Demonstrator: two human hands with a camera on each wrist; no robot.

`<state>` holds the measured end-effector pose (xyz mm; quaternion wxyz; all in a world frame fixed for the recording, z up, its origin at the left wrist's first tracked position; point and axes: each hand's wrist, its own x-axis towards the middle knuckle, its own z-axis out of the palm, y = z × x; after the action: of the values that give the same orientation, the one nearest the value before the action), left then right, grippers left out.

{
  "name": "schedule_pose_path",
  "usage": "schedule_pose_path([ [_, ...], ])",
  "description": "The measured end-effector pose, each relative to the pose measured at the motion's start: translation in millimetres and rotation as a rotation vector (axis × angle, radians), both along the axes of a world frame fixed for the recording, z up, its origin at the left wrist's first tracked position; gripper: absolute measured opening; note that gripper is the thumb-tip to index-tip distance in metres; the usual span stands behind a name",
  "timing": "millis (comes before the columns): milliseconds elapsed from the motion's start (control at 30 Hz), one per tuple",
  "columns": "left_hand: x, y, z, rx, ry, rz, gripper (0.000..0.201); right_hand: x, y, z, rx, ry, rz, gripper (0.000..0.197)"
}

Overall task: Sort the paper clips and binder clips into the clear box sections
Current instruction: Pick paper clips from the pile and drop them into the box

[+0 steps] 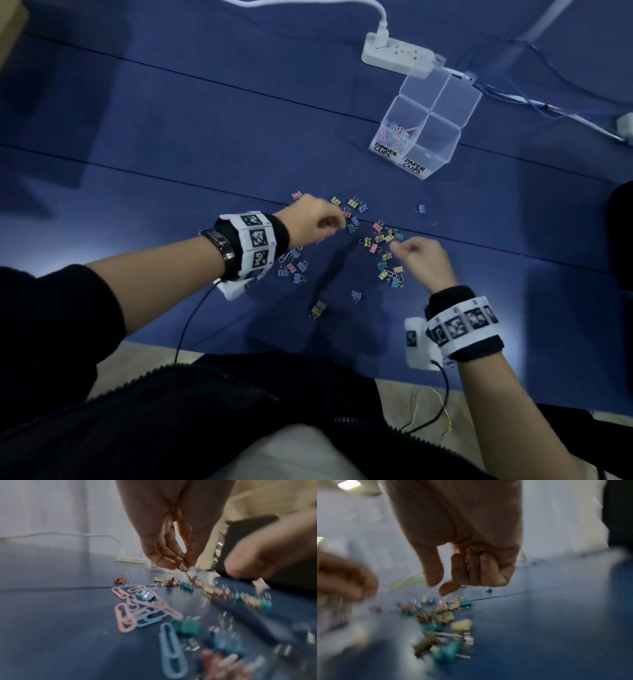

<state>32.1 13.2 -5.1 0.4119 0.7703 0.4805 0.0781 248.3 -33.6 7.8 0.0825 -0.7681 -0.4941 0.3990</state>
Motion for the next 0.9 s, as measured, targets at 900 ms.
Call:
schedule_pose_path([
  [900,-14,-10,6,-0.822,-0.867,0.741,0.026,-16,-19,-2,0.07,0.754,-0.431,0.032],
])
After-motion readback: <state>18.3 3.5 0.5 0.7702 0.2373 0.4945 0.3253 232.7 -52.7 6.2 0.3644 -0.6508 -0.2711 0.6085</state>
